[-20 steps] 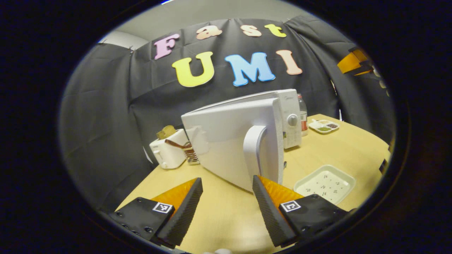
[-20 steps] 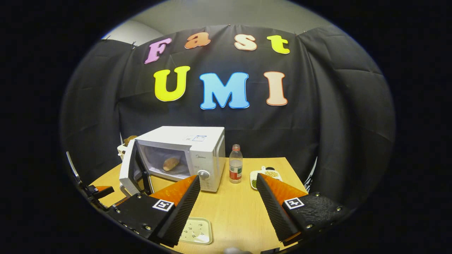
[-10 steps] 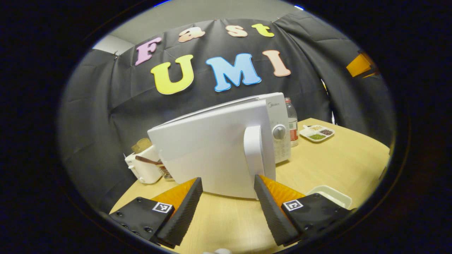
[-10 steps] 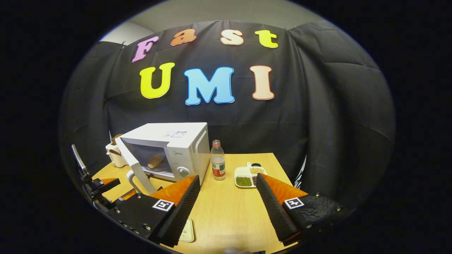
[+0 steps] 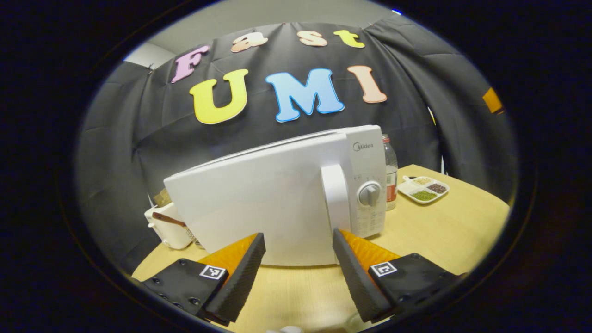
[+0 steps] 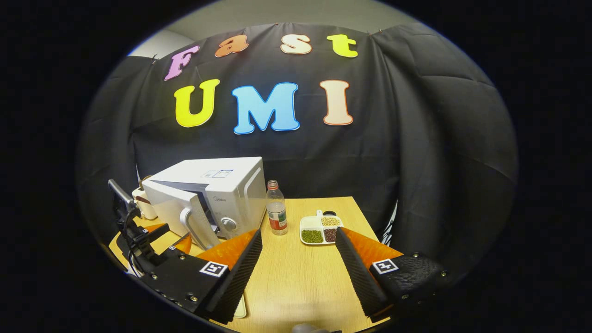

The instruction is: Open the microwave oven with the left hand, put the food in, and close the microwave oven.

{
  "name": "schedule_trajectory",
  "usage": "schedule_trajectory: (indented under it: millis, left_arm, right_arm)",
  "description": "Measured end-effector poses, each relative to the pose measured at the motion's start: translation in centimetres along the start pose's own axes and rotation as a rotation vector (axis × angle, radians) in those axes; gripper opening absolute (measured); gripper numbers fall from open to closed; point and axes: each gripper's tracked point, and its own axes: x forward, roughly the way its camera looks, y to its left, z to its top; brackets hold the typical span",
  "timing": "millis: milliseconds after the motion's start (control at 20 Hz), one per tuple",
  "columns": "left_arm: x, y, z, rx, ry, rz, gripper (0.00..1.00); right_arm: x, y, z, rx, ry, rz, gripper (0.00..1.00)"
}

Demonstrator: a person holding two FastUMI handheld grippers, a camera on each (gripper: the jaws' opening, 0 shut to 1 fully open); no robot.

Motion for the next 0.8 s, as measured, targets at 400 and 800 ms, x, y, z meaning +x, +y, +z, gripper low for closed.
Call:
schedule_trajectory:
  millis: [400,800]
  left_arm:
    - [2.4,-0.2,0.7,-0.001,-0.005,0.007,0.98]
    - [3.4,-0.7,1.0,-0.023,-0.007,0.011,0.97]
  right_arm:
    - [0.7,-0.4,-0.5,0.018,0.017,-0.001,0.98]
    - [1.1,-0.7,-0.7,0.028,0.030,0.001,0.98]
